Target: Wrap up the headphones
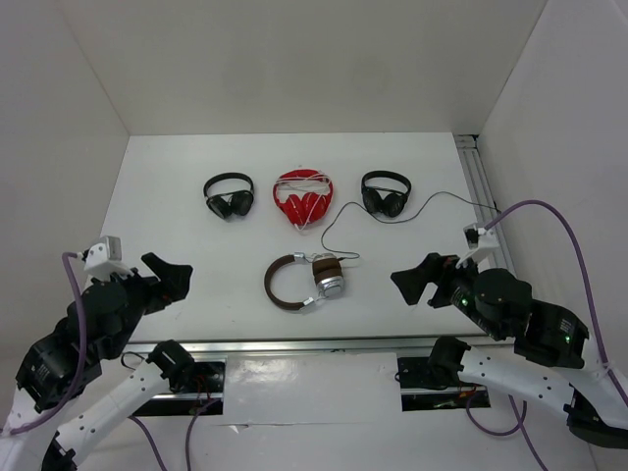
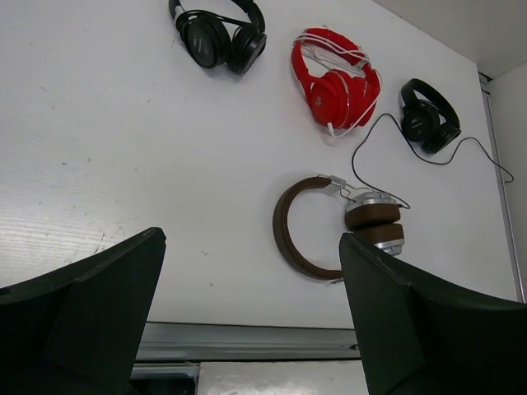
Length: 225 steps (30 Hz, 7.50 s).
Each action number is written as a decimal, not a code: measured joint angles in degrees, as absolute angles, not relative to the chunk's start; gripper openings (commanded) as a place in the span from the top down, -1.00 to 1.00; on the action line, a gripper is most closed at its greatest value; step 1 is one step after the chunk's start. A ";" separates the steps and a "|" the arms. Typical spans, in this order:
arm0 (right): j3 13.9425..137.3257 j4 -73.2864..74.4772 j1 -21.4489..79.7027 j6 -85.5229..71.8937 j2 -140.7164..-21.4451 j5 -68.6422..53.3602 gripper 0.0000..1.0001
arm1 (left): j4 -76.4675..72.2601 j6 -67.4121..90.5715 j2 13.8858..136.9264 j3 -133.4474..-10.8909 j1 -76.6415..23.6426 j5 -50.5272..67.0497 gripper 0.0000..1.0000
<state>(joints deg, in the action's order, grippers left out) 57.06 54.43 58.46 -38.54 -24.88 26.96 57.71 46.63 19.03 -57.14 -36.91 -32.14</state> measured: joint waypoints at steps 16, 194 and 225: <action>55.79 53.21 57.34 -35.73 -27.92 23.03 -0.99 | 41.21 43.99 42.26 -51.05 -36.93 -13.34 -1.00; 56.45 24.60 48.25 -4.49 -56.93 -2.39 0.96 | 51.90 13.23 63.86 -71.07 -49.65 7.18 1.00; 53.25 21.63 65.73 -2.42 -63.88 6.96 0.66 | 51.44 7.70 59.90 -70.04 -50.15 5.74 1.00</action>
